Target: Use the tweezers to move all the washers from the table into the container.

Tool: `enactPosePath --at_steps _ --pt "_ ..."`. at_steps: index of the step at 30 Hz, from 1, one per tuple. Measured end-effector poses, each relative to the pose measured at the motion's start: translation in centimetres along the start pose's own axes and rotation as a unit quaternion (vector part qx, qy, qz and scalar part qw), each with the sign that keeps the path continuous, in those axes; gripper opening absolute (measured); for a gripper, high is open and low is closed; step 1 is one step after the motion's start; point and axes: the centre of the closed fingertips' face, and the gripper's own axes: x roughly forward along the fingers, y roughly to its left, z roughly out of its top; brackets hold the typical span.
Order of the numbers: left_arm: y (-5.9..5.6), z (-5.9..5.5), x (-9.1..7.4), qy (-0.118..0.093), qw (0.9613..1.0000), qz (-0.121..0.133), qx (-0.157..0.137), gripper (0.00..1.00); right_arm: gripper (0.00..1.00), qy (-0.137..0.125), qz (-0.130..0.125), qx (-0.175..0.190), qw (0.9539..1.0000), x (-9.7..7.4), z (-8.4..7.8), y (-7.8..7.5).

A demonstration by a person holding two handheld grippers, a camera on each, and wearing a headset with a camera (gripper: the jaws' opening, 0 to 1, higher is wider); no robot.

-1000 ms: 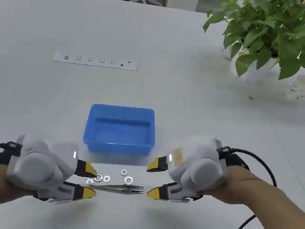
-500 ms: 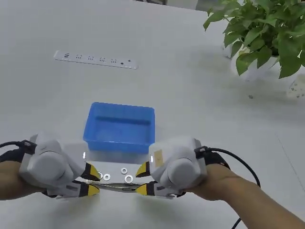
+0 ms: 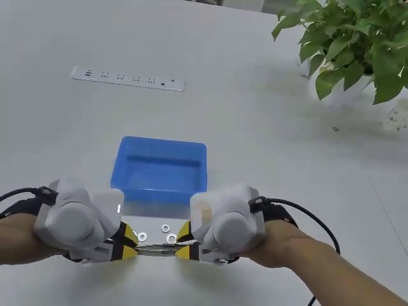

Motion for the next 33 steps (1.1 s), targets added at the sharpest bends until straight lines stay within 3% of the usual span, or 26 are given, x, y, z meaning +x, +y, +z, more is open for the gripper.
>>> enactPosePath --at_steps 14,26,33 --pt "-0.3 0.0 -0.1 0.000 0.9999 -0.008 0.008 0.08 0.13 0.008 0.018 -0.007 0.9998 0.8 -0.1 0.5" --pt "-0.5 1.0 -1.0 -0.008 0.9999 -0.007 0.003 0.07 0.11 0.001 0.018 -0.001 0.9998 0.9 0.0 0.7" --pt "-0.6 2.1 -2.0 -0.014 0.9999 -0.004 -0.003 0.07 0.12 -0.001 0.019 -0.001 0.9998 0.9 0.1 0.7"
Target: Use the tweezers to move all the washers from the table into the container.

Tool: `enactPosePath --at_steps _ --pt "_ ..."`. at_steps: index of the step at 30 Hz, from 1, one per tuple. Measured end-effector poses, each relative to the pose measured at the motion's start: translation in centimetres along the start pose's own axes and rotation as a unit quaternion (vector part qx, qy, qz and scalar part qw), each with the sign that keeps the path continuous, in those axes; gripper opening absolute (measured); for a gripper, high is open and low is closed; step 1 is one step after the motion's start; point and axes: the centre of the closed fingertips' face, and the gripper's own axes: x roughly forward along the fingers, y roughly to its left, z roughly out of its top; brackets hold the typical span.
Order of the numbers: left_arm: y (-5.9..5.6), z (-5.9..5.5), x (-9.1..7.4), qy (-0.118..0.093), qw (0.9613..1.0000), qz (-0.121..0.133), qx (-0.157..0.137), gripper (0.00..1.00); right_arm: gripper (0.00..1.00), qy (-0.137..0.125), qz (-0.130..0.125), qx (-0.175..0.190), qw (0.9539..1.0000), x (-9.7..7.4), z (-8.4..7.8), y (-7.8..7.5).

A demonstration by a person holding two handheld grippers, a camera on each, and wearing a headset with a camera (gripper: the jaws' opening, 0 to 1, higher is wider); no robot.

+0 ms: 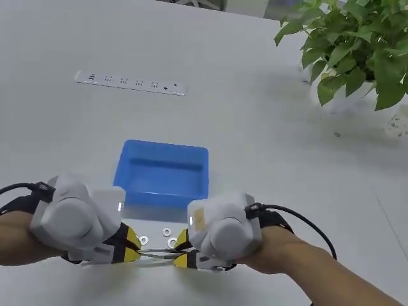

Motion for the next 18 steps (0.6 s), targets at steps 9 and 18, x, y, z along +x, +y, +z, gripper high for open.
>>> enactPosePath --at_steps 9,18 --pt "0.0 1.8 -1.0 -0.009 0.9998 0.003 0.017 0.07 0.11 -0.009 0.001 0.005 0.9999 0.1 0.6 0.1" --pt "0.2 4.4 -2.5 -0.043 0.9988 0.009 0.019 0.07 0.10 -0.033 -0.014 0.027 0.9990 -0.7 1.3 -0.3"
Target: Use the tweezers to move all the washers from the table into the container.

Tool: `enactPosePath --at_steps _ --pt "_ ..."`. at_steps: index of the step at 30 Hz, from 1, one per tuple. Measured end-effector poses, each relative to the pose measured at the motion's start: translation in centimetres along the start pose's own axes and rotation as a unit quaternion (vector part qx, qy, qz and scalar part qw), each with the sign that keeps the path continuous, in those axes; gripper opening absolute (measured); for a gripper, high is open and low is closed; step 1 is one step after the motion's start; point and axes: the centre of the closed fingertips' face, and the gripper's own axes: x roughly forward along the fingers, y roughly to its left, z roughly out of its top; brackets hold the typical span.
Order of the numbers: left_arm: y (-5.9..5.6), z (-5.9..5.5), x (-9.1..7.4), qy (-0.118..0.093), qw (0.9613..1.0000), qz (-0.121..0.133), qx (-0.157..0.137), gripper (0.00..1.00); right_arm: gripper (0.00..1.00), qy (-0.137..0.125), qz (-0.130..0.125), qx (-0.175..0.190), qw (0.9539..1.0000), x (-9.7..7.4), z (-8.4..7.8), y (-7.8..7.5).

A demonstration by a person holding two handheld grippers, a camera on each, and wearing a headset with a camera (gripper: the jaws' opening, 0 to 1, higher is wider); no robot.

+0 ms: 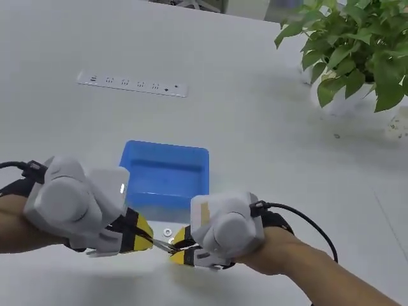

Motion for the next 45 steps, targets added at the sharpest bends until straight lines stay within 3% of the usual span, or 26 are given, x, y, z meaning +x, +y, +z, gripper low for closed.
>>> enactPosePath --at_steps 6,10,18,27,36,45 --pt "-0.1 1.6 -0.5 -0.011 0.9998 -0.002 0.014 0.07 0.09 -0.013 -0.002 0.003 0.9999 0.0 0.9 0.0" --pt "-0.1 1.9 -0.5 -0.014 0.9997 -0.003 0.020 0.07 0.10 -0.020 -0.003 0.004 0.9998 0.1 1.3 0.1" --pt "-0.5 1.8 -0.1 -0.008 0.9996 -0.011 0.027 0.07 0.09 -0.015 0.001 -0.001 0.9999 0.5 1.2 0.7" --pt "-0.6 2.4 0.2 -0.020 0.9993 -0.012 0.028 0.11 0.09 -0.017 0.000 0.001 0.9998 0.4 1.2 0.6" --pt "-0.5 2.9 0.5 -0.033 0.9989 -0.012 0.031 0.07 0.09 -0.020 -0.002 0.005 0.9998 0.4 1.2 0.6" --pt "-0.4 2.9 0.3 -0.028 0.9988 -0.012 0.038 0.07 0.11 -0.024 -0.009 0.003 0.9997 0.3 1.3 0.3"
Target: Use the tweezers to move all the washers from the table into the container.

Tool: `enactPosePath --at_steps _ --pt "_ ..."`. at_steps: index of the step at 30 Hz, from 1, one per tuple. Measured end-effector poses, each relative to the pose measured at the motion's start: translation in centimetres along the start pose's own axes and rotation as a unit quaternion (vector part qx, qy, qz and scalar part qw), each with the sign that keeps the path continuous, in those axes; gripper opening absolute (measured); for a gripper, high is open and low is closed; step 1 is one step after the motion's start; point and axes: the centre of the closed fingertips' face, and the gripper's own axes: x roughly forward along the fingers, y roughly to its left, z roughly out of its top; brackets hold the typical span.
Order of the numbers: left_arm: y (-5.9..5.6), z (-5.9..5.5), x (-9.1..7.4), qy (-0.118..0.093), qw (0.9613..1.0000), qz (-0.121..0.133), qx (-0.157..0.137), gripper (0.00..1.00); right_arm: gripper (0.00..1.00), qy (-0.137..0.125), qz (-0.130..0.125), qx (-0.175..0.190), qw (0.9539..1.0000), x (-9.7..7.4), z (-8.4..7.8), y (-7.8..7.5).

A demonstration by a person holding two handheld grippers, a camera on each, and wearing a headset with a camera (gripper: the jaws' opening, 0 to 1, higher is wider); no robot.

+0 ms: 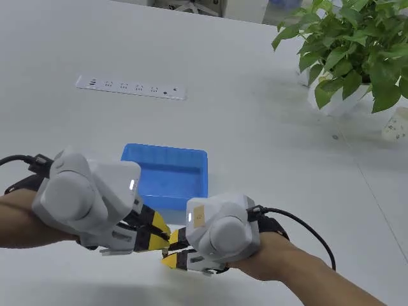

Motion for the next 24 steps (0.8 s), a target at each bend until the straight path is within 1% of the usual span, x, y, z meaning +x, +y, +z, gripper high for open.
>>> enactPosePath --at_steps 10,14,24 --pt "0.3 0.0 -0.1 0.000 1.0000 0.002 0.006 0.07 0.11 -0.002 -0.009 0.000 1.0000 -0.2 0.0 -0.4" --pt "0.5 0.0 -0.1 0.000 1.0000 0.003 0.009 0.07 0.11 -0.001 -0.016 0.001 0.9999 -0.3 -0.2 -0.8" --pt "0.9 0.0 0.1 -0.004 0.9999 0.002 0.010 0.07 0.12 -0.001 -0.023 0.006 0.9997 -0.4 -0.6 -1.2"
